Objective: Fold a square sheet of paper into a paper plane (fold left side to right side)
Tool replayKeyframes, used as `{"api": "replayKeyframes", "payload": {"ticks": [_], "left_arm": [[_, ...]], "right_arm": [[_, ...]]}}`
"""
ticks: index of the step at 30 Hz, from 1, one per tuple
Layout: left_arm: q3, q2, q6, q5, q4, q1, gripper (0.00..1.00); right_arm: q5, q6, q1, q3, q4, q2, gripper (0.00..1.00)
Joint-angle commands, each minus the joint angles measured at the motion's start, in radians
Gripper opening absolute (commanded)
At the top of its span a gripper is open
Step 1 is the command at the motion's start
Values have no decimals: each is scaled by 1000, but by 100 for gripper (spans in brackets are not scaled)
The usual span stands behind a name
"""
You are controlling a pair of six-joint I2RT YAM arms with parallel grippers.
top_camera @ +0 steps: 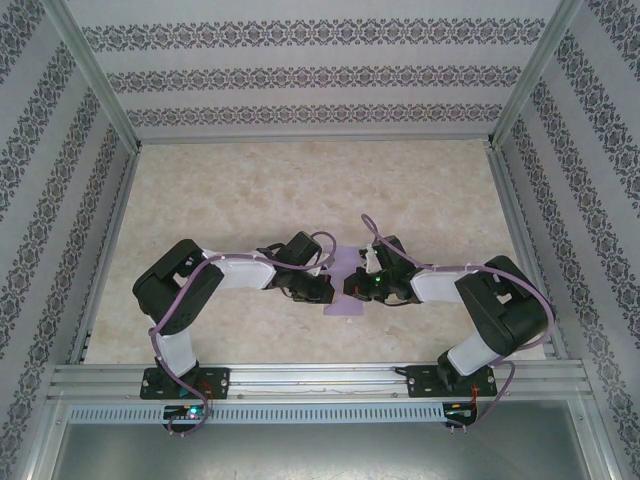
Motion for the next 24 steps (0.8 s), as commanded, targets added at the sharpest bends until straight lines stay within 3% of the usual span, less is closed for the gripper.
{"api": "replayKeyframes", "payload": {"ticks": [1, 8, 24], "left_arm": [[2, 27, 31, -72, -94, -12, 5], [12, 46, 39, -110, -121, -26, 2], [31, 68, 41, -171, -179, -40, 0]], "right_arm": [[27, -31, 6, 10, -73, -58, 0], [49, -31, 10, 3, -79, -128, 0], [101, -28, 50, 49, -26, 0, 0]]}}
